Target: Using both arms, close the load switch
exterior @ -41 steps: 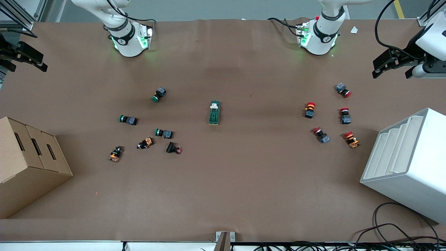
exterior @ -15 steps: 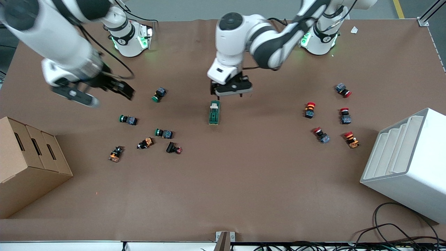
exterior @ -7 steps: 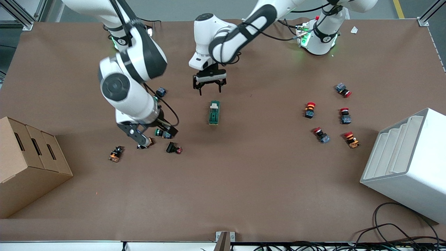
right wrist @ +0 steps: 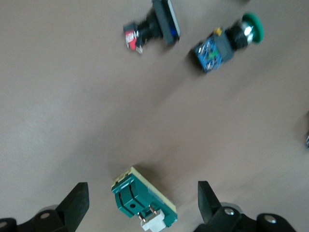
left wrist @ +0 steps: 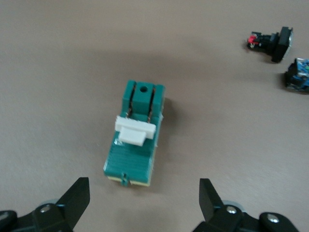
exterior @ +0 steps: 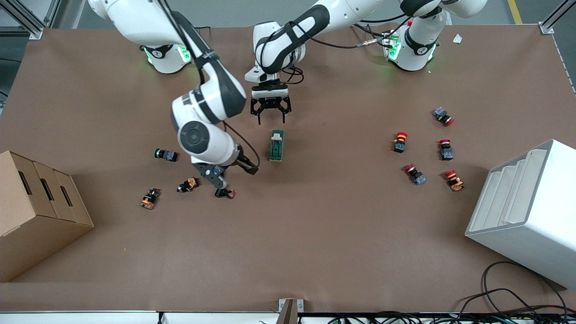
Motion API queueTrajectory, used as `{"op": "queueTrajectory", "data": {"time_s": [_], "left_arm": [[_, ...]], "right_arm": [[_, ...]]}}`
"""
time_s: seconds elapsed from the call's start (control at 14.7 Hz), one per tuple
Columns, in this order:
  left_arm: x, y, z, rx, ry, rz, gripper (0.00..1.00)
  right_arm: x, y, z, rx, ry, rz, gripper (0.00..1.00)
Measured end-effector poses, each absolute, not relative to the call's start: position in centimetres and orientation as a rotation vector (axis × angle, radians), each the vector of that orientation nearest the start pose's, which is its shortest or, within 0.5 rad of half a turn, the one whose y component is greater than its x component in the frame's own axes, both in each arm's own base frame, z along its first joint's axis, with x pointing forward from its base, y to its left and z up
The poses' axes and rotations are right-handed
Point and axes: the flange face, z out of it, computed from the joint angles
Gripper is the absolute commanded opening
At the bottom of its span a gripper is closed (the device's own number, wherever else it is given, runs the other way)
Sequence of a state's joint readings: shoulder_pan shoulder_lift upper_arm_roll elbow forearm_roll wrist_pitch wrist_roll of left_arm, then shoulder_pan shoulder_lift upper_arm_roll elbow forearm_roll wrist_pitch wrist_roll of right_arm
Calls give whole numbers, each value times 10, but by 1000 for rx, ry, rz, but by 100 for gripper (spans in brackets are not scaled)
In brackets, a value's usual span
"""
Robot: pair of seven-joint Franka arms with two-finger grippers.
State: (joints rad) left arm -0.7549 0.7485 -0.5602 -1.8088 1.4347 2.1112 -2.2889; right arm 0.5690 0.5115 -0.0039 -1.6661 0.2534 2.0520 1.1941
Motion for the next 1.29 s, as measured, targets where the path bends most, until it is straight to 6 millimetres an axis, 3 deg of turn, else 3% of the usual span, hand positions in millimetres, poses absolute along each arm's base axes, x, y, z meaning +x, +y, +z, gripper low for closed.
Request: {"op": "queueTrajectory", "data": {"time_s": [0.2,0.41,0.61,1.29], "left_arm": [[217,-596,154,-2874,-114,-1242,100],[208,-589,118,-2810,-109,-1458,100],[205,-581,86,-2770,-67,-1544,100],[199,-578,70,-2672,29,-1673,100]], "right_arm": [[532,401,279,-2851,1169,350,100],[508,424,245,-2852,1188,324,100],[488,438,218,-2855,1177,293,100],[433,475,197,-2852,1138,296,100]]}}
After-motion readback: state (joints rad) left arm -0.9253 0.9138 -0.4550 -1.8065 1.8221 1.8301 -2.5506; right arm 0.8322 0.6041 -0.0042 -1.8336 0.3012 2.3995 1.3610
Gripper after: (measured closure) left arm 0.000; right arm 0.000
